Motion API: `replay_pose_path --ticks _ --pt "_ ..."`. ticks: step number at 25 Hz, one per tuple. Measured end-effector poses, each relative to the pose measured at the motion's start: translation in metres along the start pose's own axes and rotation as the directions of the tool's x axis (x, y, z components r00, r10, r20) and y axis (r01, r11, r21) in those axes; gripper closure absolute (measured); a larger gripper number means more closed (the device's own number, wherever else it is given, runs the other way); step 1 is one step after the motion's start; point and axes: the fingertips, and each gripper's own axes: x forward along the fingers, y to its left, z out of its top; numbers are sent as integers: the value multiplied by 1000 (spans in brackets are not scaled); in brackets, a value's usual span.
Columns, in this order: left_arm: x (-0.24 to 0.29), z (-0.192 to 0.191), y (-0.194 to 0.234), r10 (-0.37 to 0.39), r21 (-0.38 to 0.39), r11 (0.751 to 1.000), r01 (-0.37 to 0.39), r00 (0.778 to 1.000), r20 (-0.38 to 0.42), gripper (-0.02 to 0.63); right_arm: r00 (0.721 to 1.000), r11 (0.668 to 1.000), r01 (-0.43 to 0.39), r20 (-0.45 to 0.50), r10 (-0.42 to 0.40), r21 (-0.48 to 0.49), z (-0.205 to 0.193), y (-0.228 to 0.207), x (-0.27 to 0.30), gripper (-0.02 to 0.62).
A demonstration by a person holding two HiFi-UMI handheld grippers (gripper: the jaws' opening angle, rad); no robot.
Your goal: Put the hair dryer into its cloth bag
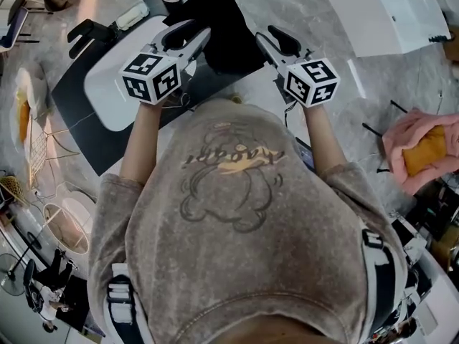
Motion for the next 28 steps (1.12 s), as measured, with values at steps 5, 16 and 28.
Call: replay_pose_path --ticks 5,16,28 --pt "-38 1 14 140 42 989 -144 986 89 446 999 1000 2 34 -1 -19 6 18 3 462" --pt "-60 -27 30 278 94 951 -296 946 168 442 994 995 81 83 -77 -49 -7 23 8 484" --pt "-59 -54 26 314 69 942 -328 936 161 588 996 997 71 63 -69 -23 -36 32 6 594"
